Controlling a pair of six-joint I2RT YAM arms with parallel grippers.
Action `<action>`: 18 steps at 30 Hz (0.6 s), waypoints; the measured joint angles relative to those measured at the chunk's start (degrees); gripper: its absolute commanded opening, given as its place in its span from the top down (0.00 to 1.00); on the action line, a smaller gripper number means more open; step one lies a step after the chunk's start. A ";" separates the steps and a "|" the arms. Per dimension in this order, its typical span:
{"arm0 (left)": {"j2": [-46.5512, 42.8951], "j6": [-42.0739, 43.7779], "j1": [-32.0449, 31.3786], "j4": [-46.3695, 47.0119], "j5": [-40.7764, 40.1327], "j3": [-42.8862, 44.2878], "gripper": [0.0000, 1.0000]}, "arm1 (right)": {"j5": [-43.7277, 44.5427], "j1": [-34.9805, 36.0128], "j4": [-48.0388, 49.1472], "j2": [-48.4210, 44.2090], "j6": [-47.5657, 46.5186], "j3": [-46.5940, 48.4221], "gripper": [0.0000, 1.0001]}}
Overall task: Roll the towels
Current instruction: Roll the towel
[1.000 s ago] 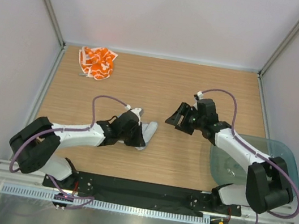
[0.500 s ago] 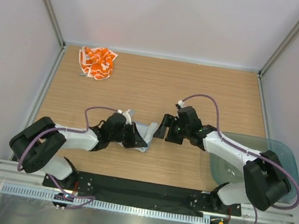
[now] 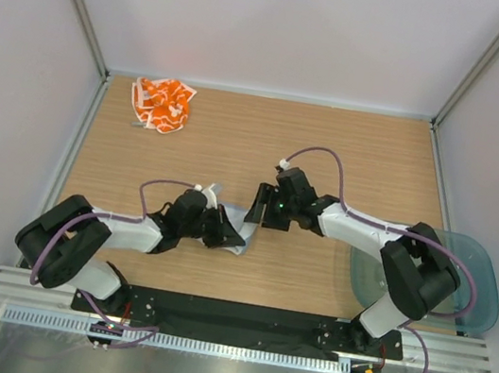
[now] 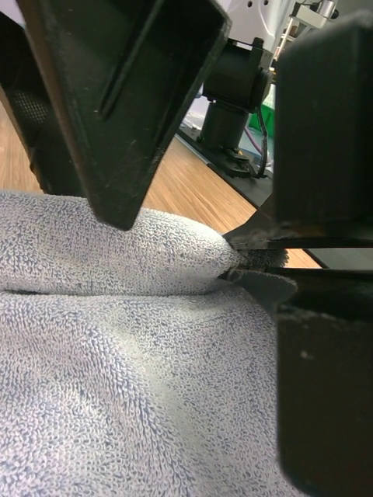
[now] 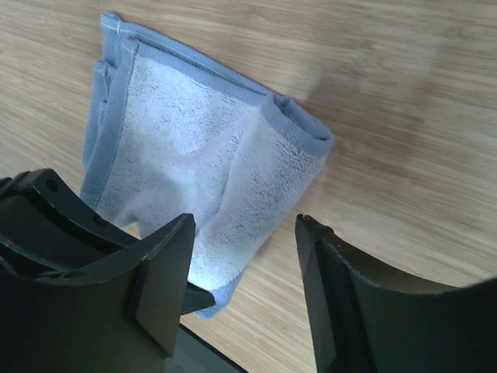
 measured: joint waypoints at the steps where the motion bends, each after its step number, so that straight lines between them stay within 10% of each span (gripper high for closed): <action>1: 0.00 0.00 0.00 0.04 0.00 -0.15 1.00 | 0.31 0.22 -0.04 0.57 0.00 0.57 0.42; 15: 0.24 1.49 -0.02 0.79 0.00 -1.64 0.99 | 6.86 6.43 -8.90 6.75 -1.57 10.51 0.85; 18: 0.28 2.40 -0.02 0.35 -0.11 -1.68 0.82 | 8.72 7.41 -12.63 7.85 -2.10 13.16 0.89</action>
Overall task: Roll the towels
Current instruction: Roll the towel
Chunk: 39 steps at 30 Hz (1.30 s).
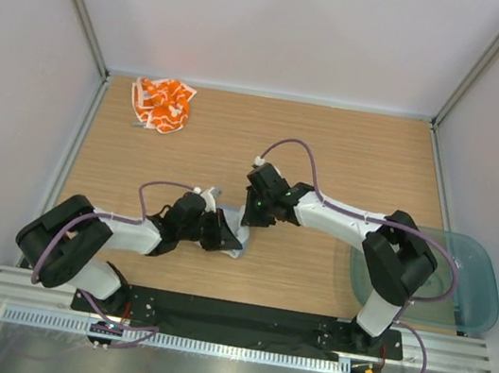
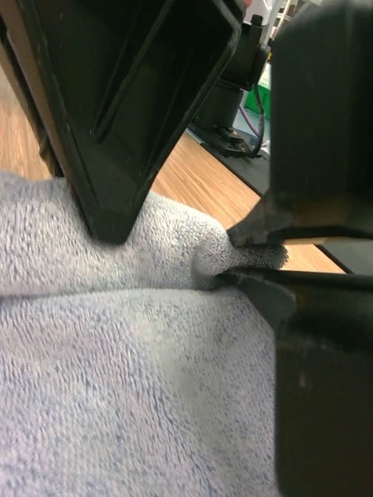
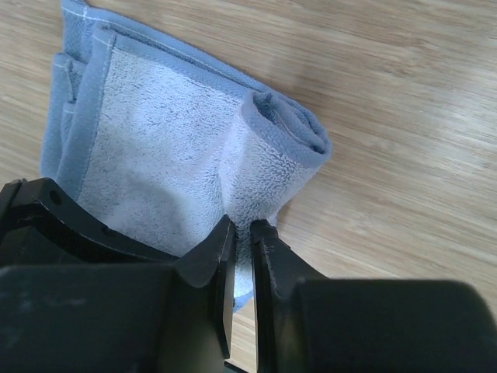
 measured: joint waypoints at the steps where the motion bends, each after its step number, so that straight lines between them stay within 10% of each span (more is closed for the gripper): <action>1: 0.00 0.37 0.00 -0.33 -0.17 0.00 0.76 | 0.72 0.26 -1.20 0.35 -0.15 0.83 0.89; 10: -6.16 6.45 -3.72 -15.04 -8.87 4.70 0.46 | 5.77 2.67 -11.10 5.25 -1.31 8.44 0.94; 22: -13.16 13.92 -17.57 -34.82 -30.71 14.86 0.45 | 7.08 3.10 -16.13 7.08 -1.22 11.78 0.94; 39: 3.82 12.22 -29.42 -47.21 -54.69 26.16 0.50 | 7.48 0.92 -20.55 7.37 -1.20 12.90 0.94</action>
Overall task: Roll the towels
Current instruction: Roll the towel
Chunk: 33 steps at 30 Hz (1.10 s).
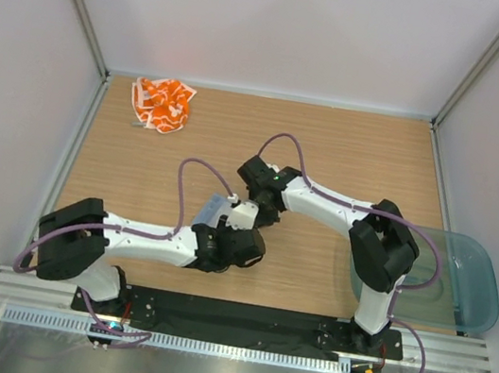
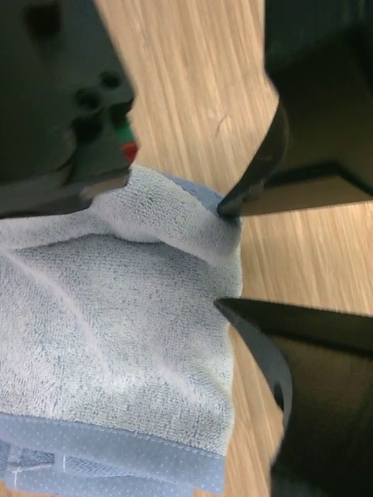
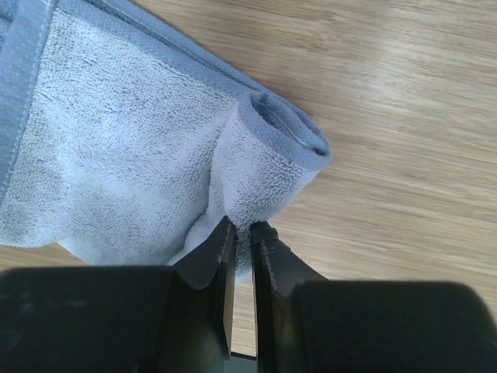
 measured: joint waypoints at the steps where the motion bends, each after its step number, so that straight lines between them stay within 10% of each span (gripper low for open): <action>1: 0.02 -0.02 -0.44 -0.22 -0.44 0.00 0.47 | -0.09 0.00 0.00 0.00 0.00 0.04 0.94; 15: -4.24 4.46 -4.39 5.77 0.57 -3.78 0.36 | -1.84 2.38 0.37 0.26 0.04 2.54 0.94; 33: 0.04 2.93 -4.46 6.99 -2.43 -4.13 0.97 | -6.36 2.34 0.98 0.74 0.04 2.99 0.93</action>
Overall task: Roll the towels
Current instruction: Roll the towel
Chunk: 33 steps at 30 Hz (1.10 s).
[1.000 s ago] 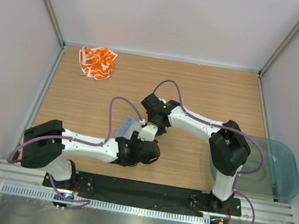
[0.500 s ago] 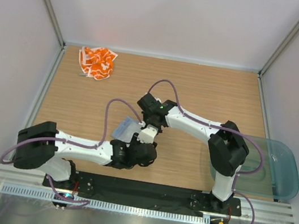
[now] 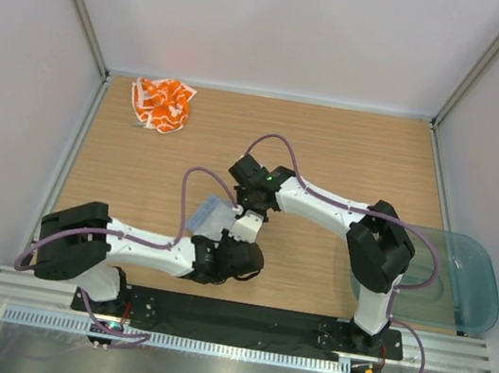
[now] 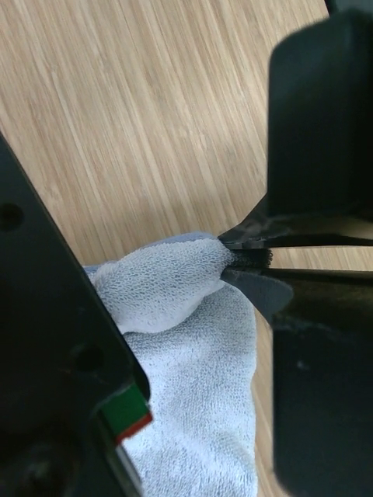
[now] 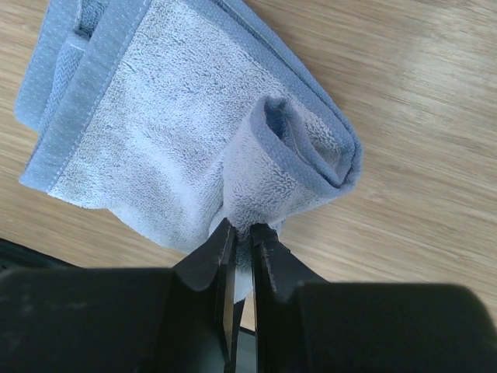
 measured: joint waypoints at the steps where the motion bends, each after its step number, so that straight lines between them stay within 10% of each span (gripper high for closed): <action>1: -0.07 0.02 0.00 0.04 0.02 -0.17 0.98 | -0.20 -0.04 0.04 0.07 0.00 0.00 0.93; 8: -4.70 0.17 1.79 3.69 3.78 -4.87 1.00 | -1.57 -1.20 0.35 0.11 -0.04 -0.61 0.83; 15: -12.85 -0.37 8.39 9.07 12.48 -12.15 1.00 | -2.62 -4.42 0.68 0.11 -0.46 -2.40 0.51; 33: -14.78 -3.10 23.43 18.10 34.42 -15.58 1.00 | -2.16 -19.71 1.29 -0.96 -6.75 0.20 0.47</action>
